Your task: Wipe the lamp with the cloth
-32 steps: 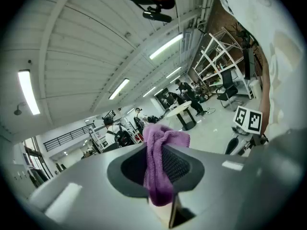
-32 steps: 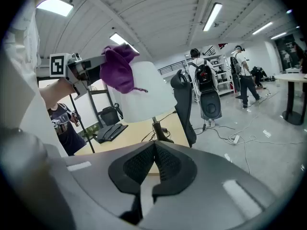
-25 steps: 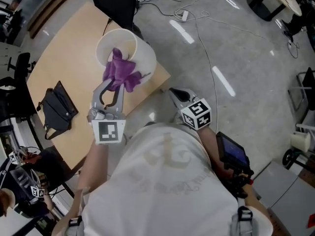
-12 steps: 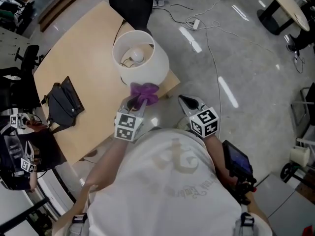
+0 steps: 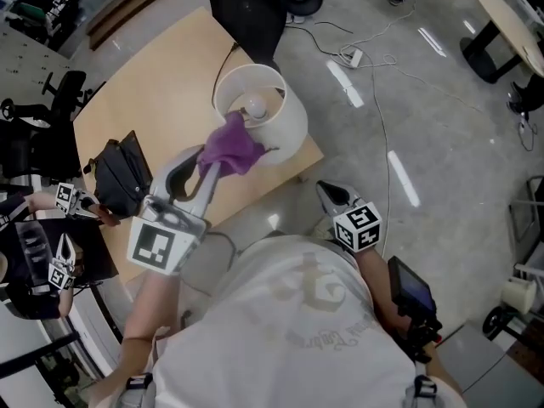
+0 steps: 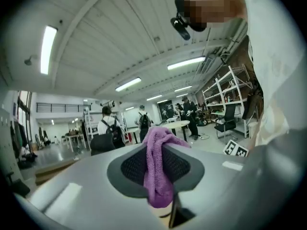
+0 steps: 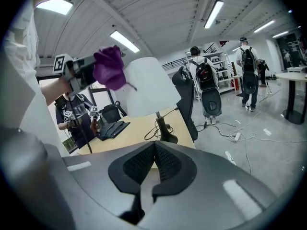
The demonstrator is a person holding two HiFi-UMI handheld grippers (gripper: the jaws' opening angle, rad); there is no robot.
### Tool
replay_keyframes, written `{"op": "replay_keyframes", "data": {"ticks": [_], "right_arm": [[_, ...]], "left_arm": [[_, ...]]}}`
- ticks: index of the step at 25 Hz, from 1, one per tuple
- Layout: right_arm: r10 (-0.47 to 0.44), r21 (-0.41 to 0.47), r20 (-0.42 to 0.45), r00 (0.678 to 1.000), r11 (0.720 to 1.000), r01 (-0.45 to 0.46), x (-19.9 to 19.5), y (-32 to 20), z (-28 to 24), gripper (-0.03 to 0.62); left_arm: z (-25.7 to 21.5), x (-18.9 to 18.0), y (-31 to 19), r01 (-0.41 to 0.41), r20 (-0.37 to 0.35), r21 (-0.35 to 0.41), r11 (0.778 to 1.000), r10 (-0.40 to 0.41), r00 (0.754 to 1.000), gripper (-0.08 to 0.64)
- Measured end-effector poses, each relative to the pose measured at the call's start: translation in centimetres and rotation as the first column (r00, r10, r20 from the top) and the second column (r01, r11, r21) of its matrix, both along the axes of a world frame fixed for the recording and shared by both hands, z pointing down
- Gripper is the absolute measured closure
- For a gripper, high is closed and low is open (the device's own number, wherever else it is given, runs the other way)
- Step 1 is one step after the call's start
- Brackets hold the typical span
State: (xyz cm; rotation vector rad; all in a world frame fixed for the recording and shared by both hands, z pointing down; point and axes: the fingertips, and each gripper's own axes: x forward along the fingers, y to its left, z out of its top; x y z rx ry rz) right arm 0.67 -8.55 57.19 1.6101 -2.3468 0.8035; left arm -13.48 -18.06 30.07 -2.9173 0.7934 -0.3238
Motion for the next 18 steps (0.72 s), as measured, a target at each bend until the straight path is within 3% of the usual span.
{"op": "replay_keyframes", "data": {"ticks": [2,4,7,11,14,18], "right_arm": [[-0.005,0.005,0.008,1.000,1.000,0.005,0.0,0.6,0.6,0.580],[-0.004,0.014,0.015,1.000,1.000,0.004,0.1,1.0,0.8,0.580],[0.016,0.024,0.029,0.999,1.000,-0.017,0.5,0.5,0.3,0.580],[0.057,0.026,0.039,0.998,0.998,-0.058,2.0,0.0,0.0,0.580],[0.084,0.017,0.041,0.996,0.996,-0.085,2.9,0.5,0.4,0.580],[0.093,0.016,0.051,0.994,0.995,-0.094,3.1,0.6,0.8,0.580]], "left_arm": [[-3.6,0.8,-1.4,-0.011,0.027,0.149,0.989,0.007,1.000,0.489],[-5.9,2.0,-3.6,0.019,0.047,0.247,0.969,-0.032,0.998,0.489],[-7.5,4.0,-7.1,0.061,0.063,0.291,0.955,-0.083,0.995,0.489],[-7.6,6.7,-9.4,0.005,0.160,0.369,0.929,-0.069,0.985,0.489],[-3.7,8.5,-10.3,-0.096,0.348,0.291,0.952,-0.012,0.937,0.490],[2.6,9.0,-11.7,-0.116,0.554,0.140,0.983,0.019,0.833,0.491]]}}
